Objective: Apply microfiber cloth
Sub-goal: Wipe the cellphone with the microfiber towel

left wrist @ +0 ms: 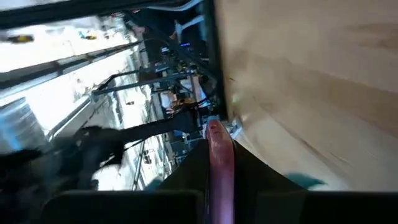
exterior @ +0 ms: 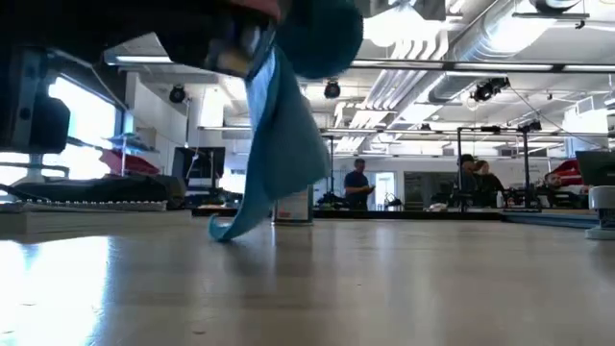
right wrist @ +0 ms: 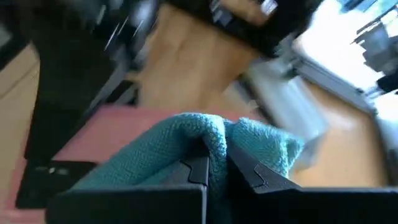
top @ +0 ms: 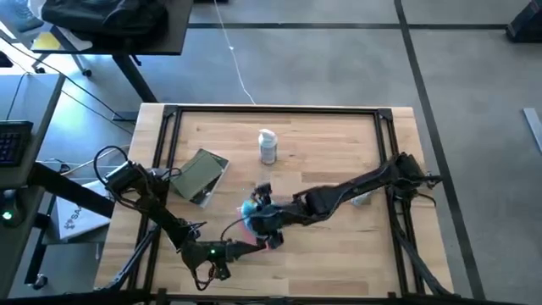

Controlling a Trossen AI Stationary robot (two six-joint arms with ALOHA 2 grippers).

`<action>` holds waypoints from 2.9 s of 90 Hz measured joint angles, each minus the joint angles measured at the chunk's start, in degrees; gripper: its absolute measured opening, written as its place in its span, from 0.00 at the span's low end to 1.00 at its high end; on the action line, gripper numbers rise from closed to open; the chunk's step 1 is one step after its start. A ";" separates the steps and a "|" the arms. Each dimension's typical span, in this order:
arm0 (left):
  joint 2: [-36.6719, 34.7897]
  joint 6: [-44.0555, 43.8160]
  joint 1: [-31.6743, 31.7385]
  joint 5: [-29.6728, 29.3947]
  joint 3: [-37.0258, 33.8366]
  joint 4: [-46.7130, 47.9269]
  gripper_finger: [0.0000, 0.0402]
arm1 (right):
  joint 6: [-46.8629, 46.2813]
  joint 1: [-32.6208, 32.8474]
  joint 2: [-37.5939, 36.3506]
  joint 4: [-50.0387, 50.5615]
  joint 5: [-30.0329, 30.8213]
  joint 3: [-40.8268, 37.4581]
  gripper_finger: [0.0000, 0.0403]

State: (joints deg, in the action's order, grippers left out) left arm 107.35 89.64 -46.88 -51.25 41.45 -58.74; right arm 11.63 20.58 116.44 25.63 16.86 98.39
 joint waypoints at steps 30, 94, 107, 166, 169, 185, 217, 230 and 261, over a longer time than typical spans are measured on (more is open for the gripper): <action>-1.44 2.98 -2.17 -3.38 -0.15 -0.98 0.03 | -11.87 6.42 1.86 -4.81 0.59 0.22 0.00; -1.99 5.34 -7.71 -4.59 6.95 1.93 0.03 | 2.60 -2.95 1.58 -16.87 1.71 0.04 0.00; -2.21 5.80 -8.19 -6.10 7.08 1.85 0.03 | 6.02 -4.32 -1.50 -11.84 1.80 -0.17 0.00; -2.68 4.27 -7.89 -7.85 6.88 2.32 0.03 | -9.91 4.29 -0.76 -10.90 -7.72 0.23 0.00; -2.71 4.36 -7.84 -7.84 6.88 2.68 0.03 | -11.07 4.97 -0.61 -10.93 -7.67 0.24 0.00; -3.96 5.51 -7.83 -7.75 7.40 2.91 0.03 | -15.59 8.67 -0.58 -12.34 -2.60 0.24 0.00; -4.17 5.90 -8.45 -6.84 10.58 6.58 0.03 | -12.55 8.09 -0.50 -13.68 6.15 0.22 0.00; -4.17 5.07 -9.24 -5.98 11.13 6.76 0.03 | -7.90 4.02 -0.52 -13.63 6.58 0.22 0.00; -4.45 -1.79 -10.67 -9.86 11.18 7.25 0.03 | -2.21 -3.01 -3.02 -5.52 5.73 -0.07 0.00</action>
State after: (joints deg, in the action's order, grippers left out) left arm 102.90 87.85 -57.56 -61.11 52.63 -51.49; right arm 9.42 17.57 113.42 20.11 22.59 98.32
